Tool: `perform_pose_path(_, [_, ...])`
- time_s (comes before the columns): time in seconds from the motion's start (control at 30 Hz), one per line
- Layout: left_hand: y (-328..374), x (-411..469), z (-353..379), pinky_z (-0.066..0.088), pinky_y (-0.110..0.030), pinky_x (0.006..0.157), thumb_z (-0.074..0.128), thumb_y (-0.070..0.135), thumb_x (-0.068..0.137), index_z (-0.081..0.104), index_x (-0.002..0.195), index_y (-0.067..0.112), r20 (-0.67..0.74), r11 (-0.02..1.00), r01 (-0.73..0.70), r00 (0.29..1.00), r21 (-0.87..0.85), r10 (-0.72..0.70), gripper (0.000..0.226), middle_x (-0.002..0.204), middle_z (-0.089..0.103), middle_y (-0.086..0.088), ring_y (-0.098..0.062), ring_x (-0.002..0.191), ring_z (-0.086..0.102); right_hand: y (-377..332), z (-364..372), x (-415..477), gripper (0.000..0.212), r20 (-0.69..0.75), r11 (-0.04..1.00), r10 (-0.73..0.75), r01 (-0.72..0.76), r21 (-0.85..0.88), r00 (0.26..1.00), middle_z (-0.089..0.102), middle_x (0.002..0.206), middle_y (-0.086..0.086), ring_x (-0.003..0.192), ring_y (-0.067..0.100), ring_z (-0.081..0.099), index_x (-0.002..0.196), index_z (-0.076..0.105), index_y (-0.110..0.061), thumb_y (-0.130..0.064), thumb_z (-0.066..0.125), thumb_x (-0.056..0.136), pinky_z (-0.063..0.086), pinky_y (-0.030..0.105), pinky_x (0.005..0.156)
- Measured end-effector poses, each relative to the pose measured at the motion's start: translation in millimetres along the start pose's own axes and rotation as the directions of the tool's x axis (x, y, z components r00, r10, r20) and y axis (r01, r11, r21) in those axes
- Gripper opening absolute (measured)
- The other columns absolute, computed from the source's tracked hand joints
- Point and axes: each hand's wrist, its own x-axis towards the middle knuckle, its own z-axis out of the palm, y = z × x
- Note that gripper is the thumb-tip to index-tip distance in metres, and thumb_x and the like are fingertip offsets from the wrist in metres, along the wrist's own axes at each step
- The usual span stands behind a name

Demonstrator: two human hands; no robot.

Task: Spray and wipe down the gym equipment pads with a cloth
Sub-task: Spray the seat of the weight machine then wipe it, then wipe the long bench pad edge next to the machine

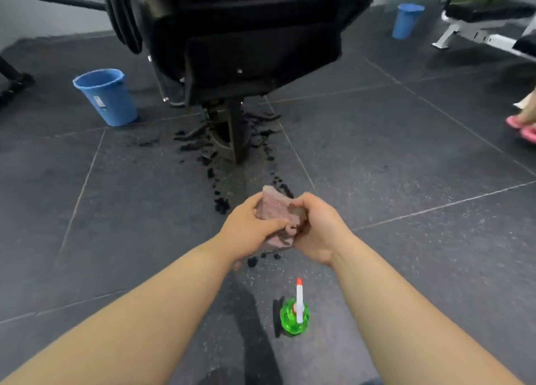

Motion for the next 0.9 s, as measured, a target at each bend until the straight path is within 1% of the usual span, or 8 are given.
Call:
perform_pose_path(0.13, [-66,5,18,0.058,-0.036,0.076,0.073,0.004,0.081,0.069,0.092,0.009,0.032,0.978,0.206,0.978,0.031,-0.207,0.013,0.084,0.074,-0.009,-0.02,0.074,0.068,72,-79,36,0.028,-0.348,0.889,-0.133,-0.044,-0.455,0.928,0.07,0.096,0.012,0.07,0.022,0.061,0.115,0.064,-0.008,-0.005,0.045,0.094,0.046,0.027,0.06])
perform_pose_path(0.23, [-102,5,27,0.054,-0.032,0.075,0.077,0.01,0.081,0.066,0.093,0.011,0.038,0.958,0.274,0.96,0.083,-0.278,0.017,0.086,0.075,-0.007,-0.014,0.074,0.067,135,-144,40,0.067,-0.349,0.427,0.0,-0.316,-0.847,0.937,0.062,0.122,0.017,0.1,0.031,0.063,0.15,0.031,-0.011,-0.005,0.058,0.089,0.047,0.033,0.076])
perform_pose_path(0.3, [-122,9,34,0.05,-0.021,0.061,0.08,0.011,0.079,0.063,0.091,0.006,-0.003,0.952,0.29,0.957,0.098,-0.291,0.021,0.079,0.072,-0.004,-0.008,0.065,0.064,175,-168,43,0.112,-0.337,0.283,0.176,-0.376,-0.882,0.925,0.05,0.142,0.02,0.123,0.033,0.055,0.158,0.002,-0.019,-0.015,0.079,0.078,0.045,0.033,0.093])
perform_pose_path(0.37, [-138,12,38,0.047,-0.014,0.051,0.082,0.009,0.077,0.061,0.089,0.004,-0.049,0.949,0.31,0.95,0.055,-0.308,0.025,0.076,0.069,-0.002,0.0,0.057,0.062,204,-173,51,0.133,-0.293,0.312,0.148,-0.326,-0.892,0.944,0.037,0.155,0.011,0.135,0.03,0.045,0.156,-0.011,-0.031,-0.028,0.089,0.068,0.041,0.039,0.107])
perform_pose_path(0.47, [-160,12,42,0.056,-0.024,0.069,0.082,0.021,0.078,0.068,0.095,0.009,-0.018,0.939,0.345,0.938,-0.003,-0.345,0.025,0.086,0.076,-0.001,-0.008,0.077,0.072,243,-166,73,0.12,-0.26,0.402,-0.02,-0.23,-0.886,0.965,0.049,0.144,-0.001,0.129,0.026,0.048,0.153,-0.003,-0.043,-0.038,0.085,0.072,0.042,0.046,0.106])
perform_pose_path(0.53, [-171,11,42,0.057,-0.034,0.082,0.077,0.028,0.083,0.071,0.096,0.016,-0.008,0.937,0.348,0.937,0.019,-0.348,0.019,0.09,0.077,0.002,-0.015,0.087,0.073,261,-159,86,0.081,-0.254,0.443,-0.136,-0.171,-0.88,0.957,0.061,0.113,-0.005,0.106,0.024,0.058,0.145,0.025,-0.045,-0.042,0.075,0.081,0.05,0.043,0.094])
perform_pose_path(0.63, [-175,12,40,0.056,-0.038,0.088,0.072,0.021,0.084,0.067,0.103,0.026,0.004,0.931,0.364,0.931,0.007,-0.364,0.02,0.096,0.076,0.004,-0.016,0.093,0.072,269,-150,98,0.014,-0.275,0.455,-0.289,-0.121,-0.882,0.917,0.058,0.084,-0.004,0.082,0.024,0.057,0.094,0.05,-0.033,-0.04,0.062,0.093,0.052,0.042,0.076])
perform_pose_path(0.9, [-109,-14,9,0.056,-0.036,0.079,0.067,-0.006,0.078,0.065,0.1,0.022,-0.02,0.904,0.428,0.904,0.013,-0.428,0.035,0.09,0.073,-0.001,-0.018,0.082,0.067,190,-96,41,0.027,-0.339,0.492,-0.329,-0.146,-0.858,0.881,0.053,0.076,-0.001,0.068,0.02,0.05,0.075,0.044,-0.025,-0.038,0.055,0.097,0.029,0.026,0.051])
